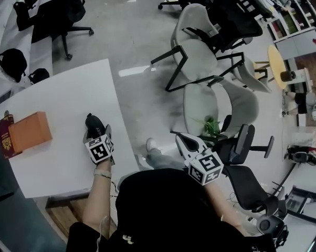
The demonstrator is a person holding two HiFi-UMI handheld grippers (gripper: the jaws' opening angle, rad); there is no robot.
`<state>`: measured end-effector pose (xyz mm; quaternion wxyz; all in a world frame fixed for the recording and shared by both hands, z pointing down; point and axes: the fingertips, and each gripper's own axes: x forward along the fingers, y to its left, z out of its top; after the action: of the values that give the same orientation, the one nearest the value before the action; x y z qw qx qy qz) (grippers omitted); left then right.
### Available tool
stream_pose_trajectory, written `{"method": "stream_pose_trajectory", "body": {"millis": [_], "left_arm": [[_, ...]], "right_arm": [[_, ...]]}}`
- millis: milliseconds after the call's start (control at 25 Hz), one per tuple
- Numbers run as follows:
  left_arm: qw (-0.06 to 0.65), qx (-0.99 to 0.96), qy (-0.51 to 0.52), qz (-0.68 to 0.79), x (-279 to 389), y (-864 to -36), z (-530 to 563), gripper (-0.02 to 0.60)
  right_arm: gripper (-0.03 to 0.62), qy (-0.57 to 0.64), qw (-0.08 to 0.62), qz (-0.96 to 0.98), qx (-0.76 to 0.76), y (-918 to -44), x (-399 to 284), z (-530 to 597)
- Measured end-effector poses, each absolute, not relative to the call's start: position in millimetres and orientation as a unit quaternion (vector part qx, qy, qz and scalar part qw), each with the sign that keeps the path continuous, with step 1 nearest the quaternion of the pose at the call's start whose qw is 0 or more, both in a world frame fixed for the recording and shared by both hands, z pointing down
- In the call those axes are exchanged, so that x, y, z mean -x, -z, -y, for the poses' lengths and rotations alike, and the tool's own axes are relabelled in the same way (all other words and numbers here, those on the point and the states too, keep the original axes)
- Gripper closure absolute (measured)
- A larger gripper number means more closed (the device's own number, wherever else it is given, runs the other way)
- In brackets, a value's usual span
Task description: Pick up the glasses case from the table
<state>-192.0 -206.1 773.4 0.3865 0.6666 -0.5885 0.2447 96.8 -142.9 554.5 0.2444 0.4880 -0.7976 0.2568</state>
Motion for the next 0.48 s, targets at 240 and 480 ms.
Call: {"method": "stream_pose_trajectory", "body": {"millis": [240,480], "left_arm": [[0.393,-0.661,-0.243,0.591,193.9,-773.0,205.8,0.176],[0.404,-0.656,-0.249,0.587,197.4,-770.6,201.4,0.181]], "right_arm": [[0.565,-0.253,0.242,0.799,-0.489,-553.8,-99.2,138.6],[0.565,-0.249,0.237,0.804,-0.485,-549.8,-101.5,135.3]]}}
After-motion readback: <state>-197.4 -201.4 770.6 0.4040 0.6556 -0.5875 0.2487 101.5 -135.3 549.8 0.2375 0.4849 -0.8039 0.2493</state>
